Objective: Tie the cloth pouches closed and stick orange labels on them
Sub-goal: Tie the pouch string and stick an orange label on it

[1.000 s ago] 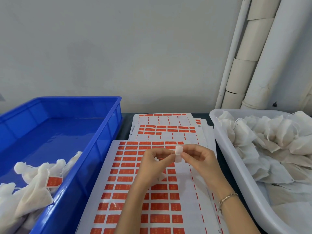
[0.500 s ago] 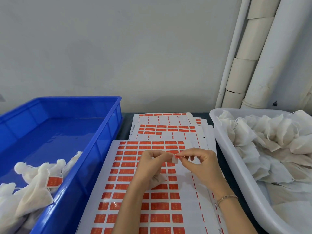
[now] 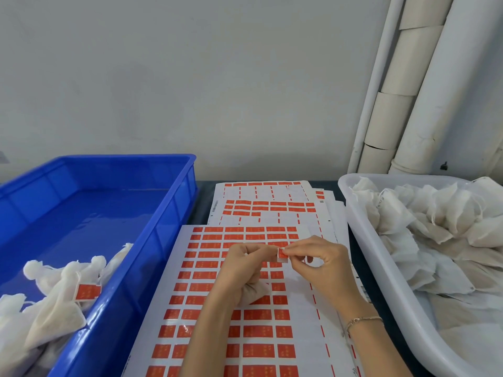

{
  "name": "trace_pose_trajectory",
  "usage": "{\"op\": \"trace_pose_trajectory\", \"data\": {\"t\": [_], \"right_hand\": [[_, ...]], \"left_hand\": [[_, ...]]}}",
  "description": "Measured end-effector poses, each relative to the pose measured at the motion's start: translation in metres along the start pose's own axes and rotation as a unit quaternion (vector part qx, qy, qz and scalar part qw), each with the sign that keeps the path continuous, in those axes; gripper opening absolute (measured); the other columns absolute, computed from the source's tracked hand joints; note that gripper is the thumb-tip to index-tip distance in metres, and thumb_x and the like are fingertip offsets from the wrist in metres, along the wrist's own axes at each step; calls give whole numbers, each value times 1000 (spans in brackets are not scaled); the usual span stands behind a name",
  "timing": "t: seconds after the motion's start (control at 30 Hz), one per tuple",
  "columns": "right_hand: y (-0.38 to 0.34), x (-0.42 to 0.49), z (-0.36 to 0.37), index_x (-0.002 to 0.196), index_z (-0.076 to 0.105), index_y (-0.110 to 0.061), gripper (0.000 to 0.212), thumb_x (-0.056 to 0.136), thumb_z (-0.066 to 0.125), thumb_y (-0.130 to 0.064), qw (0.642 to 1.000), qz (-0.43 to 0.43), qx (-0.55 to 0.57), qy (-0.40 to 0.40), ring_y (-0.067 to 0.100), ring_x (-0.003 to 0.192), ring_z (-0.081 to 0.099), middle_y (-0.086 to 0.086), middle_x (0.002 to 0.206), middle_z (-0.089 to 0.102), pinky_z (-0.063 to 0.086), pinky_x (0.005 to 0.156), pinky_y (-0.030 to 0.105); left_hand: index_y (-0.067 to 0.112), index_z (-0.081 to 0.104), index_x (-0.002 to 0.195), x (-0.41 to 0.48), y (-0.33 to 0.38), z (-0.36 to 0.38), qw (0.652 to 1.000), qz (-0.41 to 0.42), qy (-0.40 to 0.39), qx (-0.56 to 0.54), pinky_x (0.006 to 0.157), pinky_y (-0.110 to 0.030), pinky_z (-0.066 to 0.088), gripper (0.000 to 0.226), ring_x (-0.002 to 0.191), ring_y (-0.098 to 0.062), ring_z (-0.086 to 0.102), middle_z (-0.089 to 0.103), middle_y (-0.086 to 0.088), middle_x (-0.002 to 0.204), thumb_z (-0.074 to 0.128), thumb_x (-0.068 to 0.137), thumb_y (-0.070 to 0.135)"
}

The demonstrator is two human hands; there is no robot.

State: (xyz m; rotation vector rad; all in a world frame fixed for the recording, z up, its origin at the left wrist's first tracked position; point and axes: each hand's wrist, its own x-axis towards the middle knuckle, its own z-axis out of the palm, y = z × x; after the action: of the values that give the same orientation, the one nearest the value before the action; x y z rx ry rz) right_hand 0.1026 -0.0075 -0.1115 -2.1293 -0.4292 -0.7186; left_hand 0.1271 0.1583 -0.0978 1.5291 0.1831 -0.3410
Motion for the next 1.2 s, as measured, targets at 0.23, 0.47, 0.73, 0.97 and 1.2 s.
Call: {"op": "trace_pose_trajectory", "data": {"t": [0.23,0.47,0.73,0.97,1.2], "right_hand": [[2,-2,1,90,78,-17,20,73,80,-7,1000,-11,-13,-2,-1,78,65,-9,89,73,54,70,9],[2,-2,2,90,78,-17,22,72,80,-5,999,-30,-22,-8,1,80,66,-5,88,74,53,71,9],[3,-3,2,90,78,-16,22,72,80,-5,999,-43,-20,-4,1,82,67,-4,88,74,55,72,11],[7,-4,5,92,78,-18,22,72,80,-9,998,-49,-39,-3,-4,86,63,-6,89,74,53,78,11],[5,-4,5,95,77,-20,23,74,78,-12,999,-45,-29,5,-4,87,64,-8,92,73,55,74,12]], "left_hand": [[14,78,78,-1,0,0,1000,-14,-2,-10,38,-17,29,9,37,-10,28,43,-3,48,71,84,18],[18,78,73,0,0,-3,1000,-22,-16,-5,39,-18,31,13,39,-10,30,45,-3,49,71,84,18],[16,78,74,1,2,-8,998,-39,-45,-13,40,-17,32,13,39,-8,31,44,-1,49,70,85,18],[16,78,68,1,3,-7,998,-62,-30,-15,39,-17,31,21,37,-7,30,45,0,46,71,84,28],[15,78,79,-3,2,-3,999,-31,-19,-30,39,-17,31,6,40,-10,29,45,-4,50,75,81,20]]}}
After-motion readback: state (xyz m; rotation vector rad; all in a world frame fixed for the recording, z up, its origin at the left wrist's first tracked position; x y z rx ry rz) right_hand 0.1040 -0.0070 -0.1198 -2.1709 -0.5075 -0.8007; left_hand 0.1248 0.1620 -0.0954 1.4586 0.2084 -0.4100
